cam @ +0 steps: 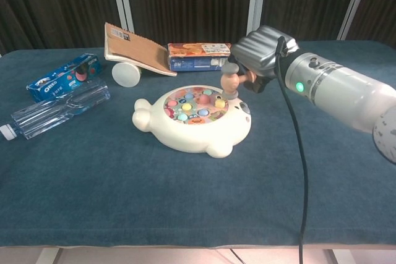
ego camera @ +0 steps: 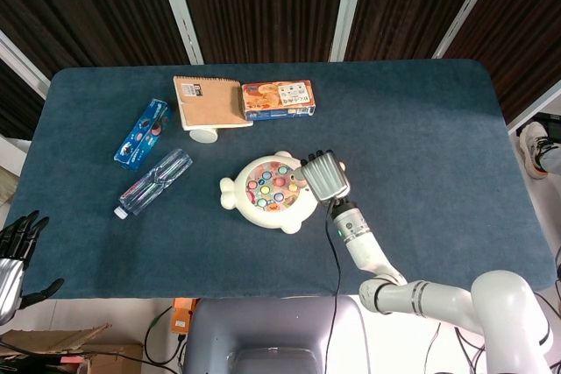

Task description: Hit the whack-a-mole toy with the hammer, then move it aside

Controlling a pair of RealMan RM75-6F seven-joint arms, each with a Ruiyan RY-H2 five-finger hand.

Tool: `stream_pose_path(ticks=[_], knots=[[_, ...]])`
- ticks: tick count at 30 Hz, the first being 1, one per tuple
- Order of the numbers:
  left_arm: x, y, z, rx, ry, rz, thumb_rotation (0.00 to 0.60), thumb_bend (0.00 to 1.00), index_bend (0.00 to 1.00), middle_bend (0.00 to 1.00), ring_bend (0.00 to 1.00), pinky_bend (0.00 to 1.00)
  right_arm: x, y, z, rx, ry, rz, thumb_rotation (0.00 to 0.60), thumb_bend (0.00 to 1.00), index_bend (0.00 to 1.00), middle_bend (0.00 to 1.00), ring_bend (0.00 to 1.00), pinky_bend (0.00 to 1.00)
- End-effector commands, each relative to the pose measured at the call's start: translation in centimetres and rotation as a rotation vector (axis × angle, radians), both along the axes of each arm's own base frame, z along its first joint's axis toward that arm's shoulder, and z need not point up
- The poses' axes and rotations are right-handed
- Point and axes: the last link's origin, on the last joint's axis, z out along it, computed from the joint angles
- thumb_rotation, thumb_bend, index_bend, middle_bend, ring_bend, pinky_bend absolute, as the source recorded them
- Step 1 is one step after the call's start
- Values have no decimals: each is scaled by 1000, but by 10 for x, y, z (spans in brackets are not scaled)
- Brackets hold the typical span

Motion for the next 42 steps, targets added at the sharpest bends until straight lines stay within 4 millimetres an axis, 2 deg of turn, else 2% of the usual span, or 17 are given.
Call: stream_pose_path(ticks=[1, 15, 19, 22, 25, 28, 32, 36, 42], knots=[[0, 0, 1, 1, -1, -1, 600, 124, 0, 0, 0, 127, -1, 0, -4, 8, 6, -5, 600, 582, 1000, 742, 642, 640], [-1, 0, 3, 3, -7, 0, 600, 125, 0, 0, 0, 127, -3, -3, -11, 11, 18, 0, 600, 581, 1000, 742, 641, 640], [-1, 0, 2, 3, -6, -1, 600, 124, 0, 0, 0, 127, -2, -3, -2, -9, -25, 9, 600, 582, 1000, 742, 642, 641], [-1, -1, 2, 3, -6, -1, 600, 124, 0, 0, 0, 127, -9, -2, 13, -33, -93, -8, 600, 581, 1000, 742, 642, 640], [-1, -1, 1, -1, -3, -1, 600, 125, 0, 0, 0, 127, -27, 2, 32, -41, -154, -38, 600, 581, 1000, 742, 642, 640], [0, -1, -1, -7, 0, 0, 600, 124, 0, 0, 0, 127, -54, 10, 50, -54, -195, -67, 600, 582, 1000, 742, 642, 641], [1, -1, -2, -8, 4, 0, 600, 124, 0, 0, 0, 127, -107, 24, 67, -55, -245, -127, 600, 582, 1000, 742, 642, 643], [1, 0, -5, -17, 10, 3, 600, 125, 0, 0, 0, 127, -153, 28, 72, -50, -253, -205, 600, 582, 1000, 742, 642, 643], [1, 2, -7, -21, 20, 8, 600, 126, 0, 0, 0, 127, -190, 33, 62, -28, -271, -243, 600, 581, 983, 742, 635, 644]])
